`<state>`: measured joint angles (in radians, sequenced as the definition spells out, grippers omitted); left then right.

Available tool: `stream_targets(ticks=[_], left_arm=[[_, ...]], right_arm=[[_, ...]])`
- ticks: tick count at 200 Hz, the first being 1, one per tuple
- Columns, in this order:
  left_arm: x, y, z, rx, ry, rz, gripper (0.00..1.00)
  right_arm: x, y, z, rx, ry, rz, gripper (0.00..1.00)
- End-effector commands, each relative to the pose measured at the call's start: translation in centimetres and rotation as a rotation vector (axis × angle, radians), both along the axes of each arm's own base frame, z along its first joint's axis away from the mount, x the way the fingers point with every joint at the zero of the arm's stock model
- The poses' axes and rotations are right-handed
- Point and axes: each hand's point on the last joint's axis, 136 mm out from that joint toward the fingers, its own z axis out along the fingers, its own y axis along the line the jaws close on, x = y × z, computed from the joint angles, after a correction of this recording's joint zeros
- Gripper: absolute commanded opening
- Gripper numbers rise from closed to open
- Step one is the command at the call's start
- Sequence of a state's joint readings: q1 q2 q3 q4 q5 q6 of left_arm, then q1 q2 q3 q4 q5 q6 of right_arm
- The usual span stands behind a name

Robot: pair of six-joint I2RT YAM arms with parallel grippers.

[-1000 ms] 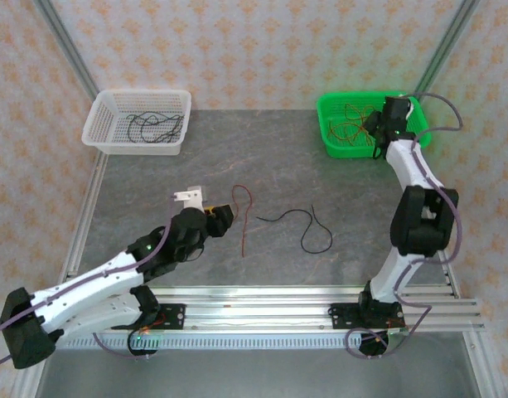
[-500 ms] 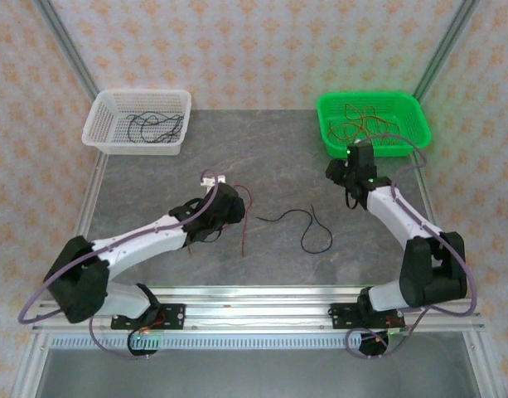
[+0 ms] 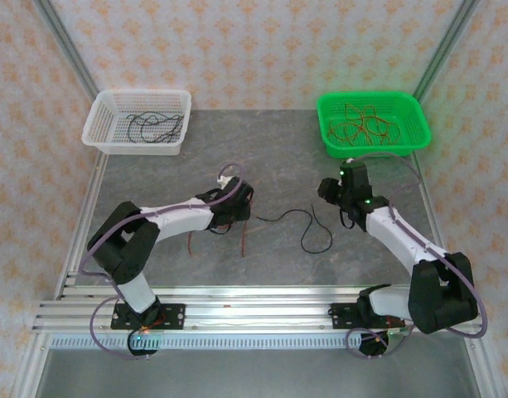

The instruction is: Untangle the cables

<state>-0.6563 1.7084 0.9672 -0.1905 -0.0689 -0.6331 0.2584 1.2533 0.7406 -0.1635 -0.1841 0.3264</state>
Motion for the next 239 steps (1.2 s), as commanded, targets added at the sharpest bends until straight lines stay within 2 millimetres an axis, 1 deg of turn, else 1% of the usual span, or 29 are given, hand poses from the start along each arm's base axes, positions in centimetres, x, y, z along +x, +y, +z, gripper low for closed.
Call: stream_targets(ticks=[1,14,45,64,78,84,93,104,113,115,118,124,139,164,178,194,208,222,239], left_arm=[[1.1,1.0,-0.2,0.073,-0.020,0.023,0.45],[1.2,1.3,-0.9,0.093,-0.013,0.025,0.43],[1.5,1.4,-2.1,0.120,-0.001,0.024,0.39],[1.9,1.8,-2.3,0.144,-0.010,0.039,0.31],[2.4,2.1,-1.3,0.155,-0.047,0.059,0.21],[2.6,2.3,-0.6,0.171,-0.068,0.050,0.16],[3.1,2.4,1.0,0.178,-0.106,0.055,0.09],[3.7,2.6,3.4,0.200,-0.153,0.059,0.00],[4.1,2.8,5.5,0.224,-0.190,0.062,0.00],[4.1,2.8,6.0,0.228,-0.198,0.062,0.00],[4.3,2.9,6.9,0.238,-0.212,0.061,0.00],[4.3,3.0,8.1,0.265,-0.227,0.056,0.00],[4.7,3.0,12.0,0.312,-0.284,0.042,0.00],[4.6,1.9,18.0,0.372,-0.371,0.000,0.00],[4.2,1.1,20.7,0.387,-0.411,-0.029,0.00],[3.7,-0.2,23.0,0.352,-0.436,-0.075,0.00],[3.1,-1.5,24.5,0.286,-0.452,-0.124,0.00],[2.4,-2.5,25.6,0.210,-0.461,-0.172,0.00],[1.5,-3.4,26.7,0.122,-0.473,-0.220,0.00]], right_arm=[[-0.7,1.6,0.8,0.040,-0.032,0.023,0.45],[-1.2,2.7,0.6,0.052,-0.030,0.045,0.45],[-2.1,4.2,0.4,0.058,-0.023,0.071,0.45],[-2.6,5.0,0.4,0.071,-0.022,0.085,0.44],[-3.0,5.7,0.4,0.086,-0.017,0.098,0.44],[-3.1,6.0,0.4,0.097,-0.016,0.106,0.44],[-3.4,6.5,0.3,0.111,-0.009,0.119,0.44],[-3.7,7.1,0.2,0.135,-0.002,0.129,0.44],[-3.9,7.5,0.0,0.161,0.005,0.142,0.44],[-4.0,7.6,0.6,0.176,-0.013,0.146,0.44],[-4.1,7.7,0.8,0.187,-0.018,0.150,0.44],[-4.2,8.0,0.9,0.206,-0.018,0.155,0.44],[-4.5,8.5,1.0,0.250,-0.020,0.172,0.44],[-4.9,9.5,1.4,0.307,-0.026,0.214,0.45],[-5.1,10.3,1.9,0.344,-0.044,0.257,0.45],[-5.3,11.2,3.0,0.381,-0.085,0.315,0.47],[-5.5,12.1,4.7,0.411,-0.147,0.387,0.48],[-5.5,12.7,6.6,0.414,-0.235,0.455,0.48],[-5.2,12.9,8.5,0.366,-0.337,0.513,0.49]])
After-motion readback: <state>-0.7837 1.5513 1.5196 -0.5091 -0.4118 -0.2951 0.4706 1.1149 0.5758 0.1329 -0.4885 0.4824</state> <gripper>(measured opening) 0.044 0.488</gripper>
